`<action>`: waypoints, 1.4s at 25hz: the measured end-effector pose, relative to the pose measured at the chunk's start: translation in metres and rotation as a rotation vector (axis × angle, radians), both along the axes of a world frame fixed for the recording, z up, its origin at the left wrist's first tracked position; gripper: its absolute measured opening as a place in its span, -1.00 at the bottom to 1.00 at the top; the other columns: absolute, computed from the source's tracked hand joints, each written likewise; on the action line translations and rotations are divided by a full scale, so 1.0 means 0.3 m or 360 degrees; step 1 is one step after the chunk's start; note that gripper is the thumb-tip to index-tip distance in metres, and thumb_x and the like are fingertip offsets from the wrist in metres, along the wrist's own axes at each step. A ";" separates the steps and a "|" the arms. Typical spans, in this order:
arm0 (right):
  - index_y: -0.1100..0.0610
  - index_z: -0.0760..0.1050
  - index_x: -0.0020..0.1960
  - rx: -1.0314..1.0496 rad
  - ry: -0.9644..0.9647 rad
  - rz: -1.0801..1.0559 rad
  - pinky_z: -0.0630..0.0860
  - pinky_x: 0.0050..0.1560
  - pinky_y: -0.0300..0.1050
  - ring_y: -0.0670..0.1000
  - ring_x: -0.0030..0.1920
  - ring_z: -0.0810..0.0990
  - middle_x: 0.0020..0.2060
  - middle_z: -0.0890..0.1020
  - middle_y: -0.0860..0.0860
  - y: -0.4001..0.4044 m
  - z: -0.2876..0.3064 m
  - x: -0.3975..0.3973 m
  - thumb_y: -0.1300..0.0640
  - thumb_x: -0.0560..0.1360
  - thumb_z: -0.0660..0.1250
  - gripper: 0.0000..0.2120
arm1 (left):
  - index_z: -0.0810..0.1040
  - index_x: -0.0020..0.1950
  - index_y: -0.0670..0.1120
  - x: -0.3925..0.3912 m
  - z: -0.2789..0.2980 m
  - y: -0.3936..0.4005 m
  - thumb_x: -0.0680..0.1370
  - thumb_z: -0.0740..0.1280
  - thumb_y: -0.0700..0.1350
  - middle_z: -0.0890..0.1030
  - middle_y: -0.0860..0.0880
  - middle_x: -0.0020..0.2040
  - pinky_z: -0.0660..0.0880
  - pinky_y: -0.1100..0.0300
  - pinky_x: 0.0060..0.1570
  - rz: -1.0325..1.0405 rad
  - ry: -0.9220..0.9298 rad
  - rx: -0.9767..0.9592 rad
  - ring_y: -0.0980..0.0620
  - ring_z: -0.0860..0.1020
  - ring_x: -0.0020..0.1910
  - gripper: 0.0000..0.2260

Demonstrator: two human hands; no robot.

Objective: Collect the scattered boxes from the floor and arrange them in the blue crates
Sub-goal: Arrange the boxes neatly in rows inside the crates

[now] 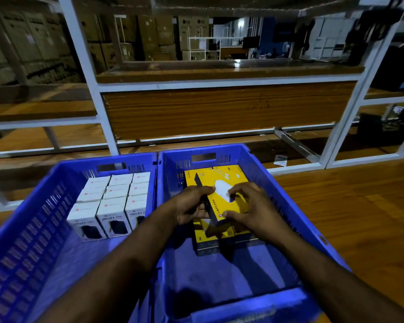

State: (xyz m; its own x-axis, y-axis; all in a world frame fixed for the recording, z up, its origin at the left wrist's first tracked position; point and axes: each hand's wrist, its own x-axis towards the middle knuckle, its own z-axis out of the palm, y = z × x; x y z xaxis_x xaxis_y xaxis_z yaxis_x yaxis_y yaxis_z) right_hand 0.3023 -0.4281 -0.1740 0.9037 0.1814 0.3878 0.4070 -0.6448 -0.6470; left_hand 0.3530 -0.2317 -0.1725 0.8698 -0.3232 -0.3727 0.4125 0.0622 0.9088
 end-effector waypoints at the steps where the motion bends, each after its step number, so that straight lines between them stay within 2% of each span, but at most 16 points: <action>1: -0.03 0.51 0.20 -0.0063 0.0107 0.0010 0.39 0.26 -0.16 -0.06 0.28 0.42 0.20 0.47 -0.12 -0.012 0.003 -0.002 -0.08 0.25 0.61 -0.43 | 0.54 0.18 -0.09 -0.002 0.000 -0.002 0.64 0.27 -0.07 0.67 -0.14 0.04 0.55 -0.04 0.10 -0.0004 0.0008 -0.0005 -0.05 0.65 -0.07 -0.83; 4: -0.05 0.33 0.40 -0.0269 0.0359 0.0083 0.22 0.34 -0.25 -0.09 0.43 0.21 0.39 0.25 -0.10 -0.014 0.003 -0.026 -0.07 0.26 0.62 -0.20 | 0.53 0.22 -0.12 -0.001 0.003 -0.001 0.65 0.26 -0.07 0.66 -0.18 0.13 0.57 -0.03 0.07 -0.0018 0.0048 -0.0014 -0.06 0.66 -0.06 -0.80; 6: -0.01 0.30 0.42 -0.0206 0.0348 -0.0041 0.28 0.30 -0.25 -0.04 0.40 0.28 0.37 0.27 -0.05 -0.010 0.011 -0.031 0.00 0.28 0.62 -0.19 | 0.51 0.26 -0.14 -0.003 0.005 -0.007 0.66 0.25 -0.08 0.64 -0.20 0.19 0.57 -0.05 0.07 -0.0020 0.0055 -0.0014 -0.07 0.65 -0.04 -0.77; 8: 0.05 0.29 0.42 0.0180 0.0611 -0.0143 0.44 0.21 -0.17 -0.05 0.24 0.45 0.26 0.41 -0.06 -0.013 0.031 -0.028 0.10 0.30 0.62 -0.20 | 0.51 0.26 -0.14 -0.002 0.008 -0.010 0.66 0.24 -0.07 0.65 -0.18 0.16 0.60 -0.03 0.00 -0.0001 0.0071 -0.0051 -0.07 0.65 -0.04 -0.77; 11: 0.11 0.42 0.29 0.1101 0.1269 0.0005 0.67 -0.07 -0.02 0.07 -0.01 0.68 0.10 0.66 0.09 -0.029 0.038 -0.022 0.22 0.43 0.50 -0.52 | 0.53 0.24 -0.14 0.003 0.000 -0.008 0.66 0.25 -0.07 0.65 -0.18 0.15 0.61 -0.04 0.02 -0.0026 0.0089 -0.0030 -0.08 0.65 0.01 -0.78; 13: 0.16 0.45 0.23 0.1352 0.1438 -0.0114 0.66 -0.27 -0.09 0.09 -0.12 0.67 -0.01 0.67 0.13 -0.045 0.030 -0.009 0.25 0.50 0.42 -0.67 | 0.55 0.18 -0.14 0.002 -0.004 -0.014 0.64 0.28 -0.10 0.65 -0.18 0.15 0.57 -0.10 0.16 -0.0056 0.0090 0.0030 -0.11 0.63 0.08 -0.82; 15: 0.17 0.49 0.22 0.1360 0.1361 -0.0246 0.57 -0.40 -0.13 0.06 -0.21 0.60 -0.12 0.64 0.12 -0.065 0.025 0.013 0.28 0.52 0.37 -0.72 | 0.55 0.20 -0.16 0.016 -0.011 -0.012 0.60 0.36 -0.10 0.66 -0.17 0.12 0.53 -0.09 0.22 0.0013 0.0019 0.0068 -0.12 0.62 0.10 -0.78; 17: 0.13 0.55 0.22 0.1391 0.1250 -0.0298 0.51 -0.32 -0.10 0.08 -0.21 0.57 -0.13 0.64 0.13 -0.075 0.025 0.030 0.31 0.50 0.33 -0.69 | 0.48 0.34 -0.16 0.035 -0.003 0.010 0.45 0.52 0.01 0.65 -0.14 0.17 0.58 -0.04 0.10 0.0157 -0.0042 -0.0034 -0.10 0.63 0.09 -0.46; 19: 0.14 0.59 0.17 0.1491 0.1187 -0.0331 0.58 -0.09 0.10 0.20 -0.10 0.61 -0.01 0.68 0.22 -0.078 0.025 0.039 0.31 0.47 0.34 -0.71 | 0.44 0.43 -0.09 0.051 -0.007 0.032 0.24 0.64 0.14 0.63 -0.12 0.26 0.62 0.03 0.00 0.0108 -0.0098 -0.0001 -0.10 0.63 0.17 -0.16; 21: 0.21 0.57 0.18 0.1522 0.1114 -0.0388 0.57 0.04 0.27 0.27 -0.02 0.63 0.04 0.68 0.27 -0.075 0.034 0.040 0.32 0.45 0.39 -0.71 | 0.51 0.37 -0.06 0.036 -0.011 0.026 0.23 0.65 0.10 0.64 -0.10 0.25 0.58 -0.01 0.15 -0.0146 -0.0117 0.0065 -0.10 0.62 0.22 -0.24; 24: 0.19 0.49 0.25 0.1414 0.0894 -0.0472 0.61 -0.11 0.09 0.19 -0.12 0.66 -0.02 0.69 0.18 -0.080 0.043 0.042 0.32 0.41 0.48 -0.56 | 0.60 0.24 -0.09 0.016 -0.027 0.007 0.30 0.63 0.00 0.69 -0.08 0.16 0.51 -0.06 0.28 -0.0285 -0.0127 0.0232 -0.07 0.63 0.17 -0.44; 26: 0.15 0.43 0.29 0.1307 0.0798 -0.0412 0.61 -0.06 0.03 0.13 -0.06 0.67 0.03 0.67 0.12 -0.080 0.038 0.036 0.32 0.39 0.51 -0.47 | 0.62 0.15 -0.13 0.002 -0.012 0.006 0.38 0.59 -0.07 0.69 -0.10 0.06 0.60 0.04 -0.01 -0.0365 -0.0147 0.0392 -0.04 0.63 -0.03 -0.61; 27: 0.13 0.43 0.29 0.1149 0.0727 -0.0407 0.60 0.02 0.03 0.09 0.01 0.65 0.08 0.66 0.10 -0.081 0.030 0.035 0.30 0.38 0.53 -0.47 | 0.60 0.17 -0.14 -0.010 -0.006 0.004 0.40 0.57 -0.08 0.66 -0.10 0.05 0.62 0.10 -0.17 -0.0408 -0.0121 0.0433 -0.04 0.63 -0.10 -0.61; 29: 0.11 0.47 0.22 0.0628 0.0502 -0.0518 0.51 0.10 -0.08 -0.01 0.11 0.56 0.09 0.58 -0.01 -0.077 0.020 0.028 0.21 0.36 0.56 -0.51 | 0.52 0.30 -0.14 -0.017 -0.011 -0.005 0.43 0.55 -0.06 0.61 -0.10 0.20 0.65 0.10 -0.28 -0.0432 -0.0040 0.0461 -0.14 0.67 -0.09 -0.51; 32: 0.06 0.51 0.14 0.0091 0.0292 -0.0435 0.43 0.12 -0.13 0.03 0.20 0.49 0.09 0.52 -0.01 -0.065 0.010 0.009 0.08 0.32 0.60 -0.54 | 0.47 0.31 -0.10 -0.033 -0.011 -0.026 0.58 0.39 -0.15 0.61 -0.16 0.21 0.67 -0.08 -0.13 -0.0329 0.0100 0.0316 -0.20 0.66 -0.13 -0.69; 35: 0.00 0.36 0.41 -0.0488 0.0470 0.0105 0.35 0.32 -0.09 0.02 0.37 0.35 0.36 0.40 -0.02 -0.032 -0.014 -0.026 -0.09 0.25 0.62 -0.19 | 0.46 0.15 -0.21 -0.043 0.003 -0.037 0.65 0.24 -0.21 0.67 -0.14 -0.13 0.60 -0.12 -0.01 -0.0221 0.0173 0.0190 -0.19 0.62 -0.13 -0.89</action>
State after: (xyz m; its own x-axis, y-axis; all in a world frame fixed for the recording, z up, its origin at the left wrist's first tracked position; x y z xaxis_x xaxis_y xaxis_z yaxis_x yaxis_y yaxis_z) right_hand 0.2944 -0.4379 -0.1781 0.9505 0.3089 0.0333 0.2798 -0.8043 -0.5243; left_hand 0.3399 -0.2428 -0.1717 0.7726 -0.3848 -0.5049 0.5058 -0.1076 0.8559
